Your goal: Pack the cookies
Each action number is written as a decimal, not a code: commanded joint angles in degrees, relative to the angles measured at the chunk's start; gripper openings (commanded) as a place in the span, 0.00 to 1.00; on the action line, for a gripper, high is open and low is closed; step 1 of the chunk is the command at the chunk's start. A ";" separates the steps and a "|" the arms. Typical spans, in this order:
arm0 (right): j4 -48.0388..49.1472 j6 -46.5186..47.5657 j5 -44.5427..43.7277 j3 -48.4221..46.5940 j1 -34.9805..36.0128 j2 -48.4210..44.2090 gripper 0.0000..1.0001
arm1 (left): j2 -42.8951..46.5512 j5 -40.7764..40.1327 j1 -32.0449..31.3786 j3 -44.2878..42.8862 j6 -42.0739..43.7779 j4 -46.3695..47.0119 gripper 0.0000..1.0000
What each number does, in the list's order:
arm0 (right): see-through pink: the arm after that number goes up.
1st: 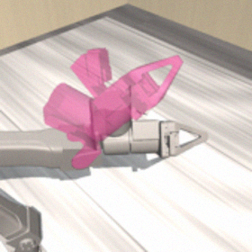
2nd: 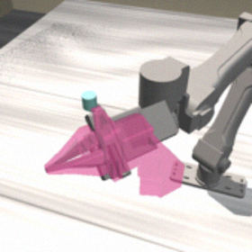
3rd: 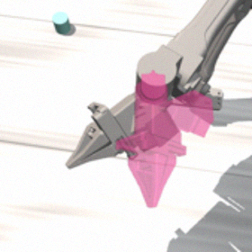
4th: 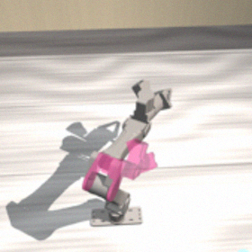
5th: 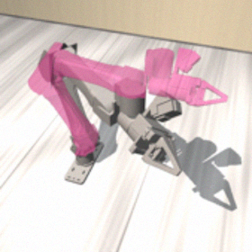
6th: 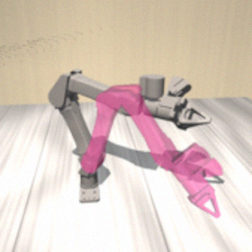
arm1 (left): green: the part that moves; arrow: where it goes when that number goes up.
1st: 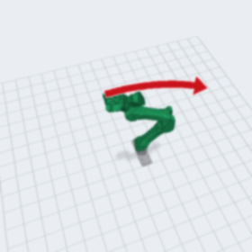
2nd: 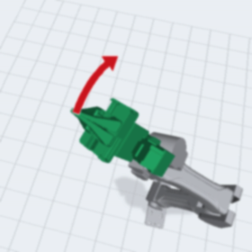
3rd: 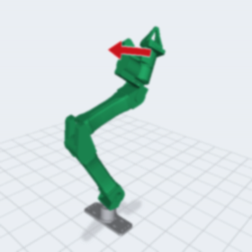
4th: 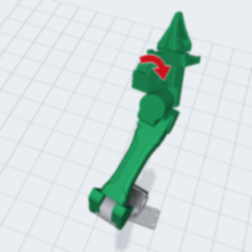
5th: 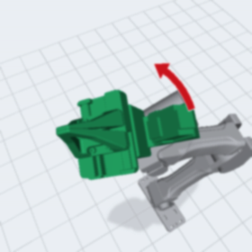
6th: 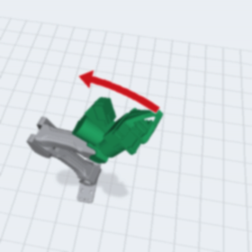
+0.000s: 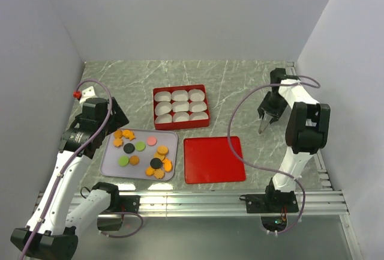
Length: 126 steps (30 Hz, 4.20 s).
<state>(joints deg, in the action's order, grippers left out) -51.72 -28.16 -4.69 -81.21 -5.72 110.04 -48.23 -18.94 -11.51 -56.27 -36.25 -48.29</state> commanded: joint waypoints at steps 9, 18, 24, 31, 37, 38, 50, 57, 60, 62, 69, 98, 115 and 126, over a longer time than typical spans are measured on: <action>-12.87 -1.10 -2.79 -10.28 12.21 -14.67 0.58 | 0.85 -0.22 -1.67 0.11 -0.14 1.45 0.96; -18.23 -1.55 -1.47 -14.32 19.60 -18.63 0.58 | 0.94 -0.13 -2.82 0.20 -0.14 1.54 0.97; -21.13 0.47 3.98 -17.84 28.10 -22.05 0.58 | 0.94 -0.22 -2.91 0.11 -0.22 1.62 0.97; -22.20 -1.89 8.11 -17.05 40.58 -26.54 0.58 | 1.29 -0.57 -2.91 0.37 -0.49 1.62 0.97; -20.35 -6.46 8.29 -17.58 50.26 -27.07 0.59 | 1.56 -0.75 -2.99 0.37 -0.58 1.62 0.96; -20.17 -6.73 8.29 -17.75 52.89 -26.72 0.59 | 1.47 -0.75 -2.91 0.37 -0.58 1.62 0.97; -17.27 -11.48 8.90 -21.97 64.34 -16.01 0.61 | 1.91 -0.84 -2.99 0.46 -0.66 1.71 0.97; -17.71 -11.39 9.88 -24.96 66.97 -10.11 0.61 | 2.43 -1.10 -2.91 0.46 -0.84 1.71 0.97; -18.41 -11.39 9.79 -25.75 67.33 -8.44 0.62 | 2.44 -1.27 -2.91 0.37 -0.93 1.71 0.97; -18.15 -11.48 10.05 -25.67 67.50 -7.74 0.62 | 2.52 -1.28 -2.91 0.46 -0.93 1.62 0.97; -18.24 -11.04 11.45 -25.49 67.59 -4.84 0.62 | 2.61 -1.54 -2.91 0.46 -1.10 1.54 0.97; -20.52 -9.54 11.55 -29.26 67.94 2.02 0.47 | 2.79 -1.36 -1.94 0.46 -0.93 1.71 0.96; -26.08 -8.05 9.17 -50.46 62.94 3.00 0.44 | 2.35 -1.28 -1.68 0.46 -0.84 1.71 0.95; -18.42 -5.94 14.17 -53.96 50.46 6.59 0.43 | 1.21 -1.45 -1.59 0.46 -1.02 1.62 0.94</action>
<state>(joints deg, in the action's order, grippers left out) -74.67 -35.38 6.94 -131.70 46.48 115.11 -46.87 -19.44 -13.34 -55.83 -36.93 -47.88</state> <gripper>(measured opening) 0.446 0.946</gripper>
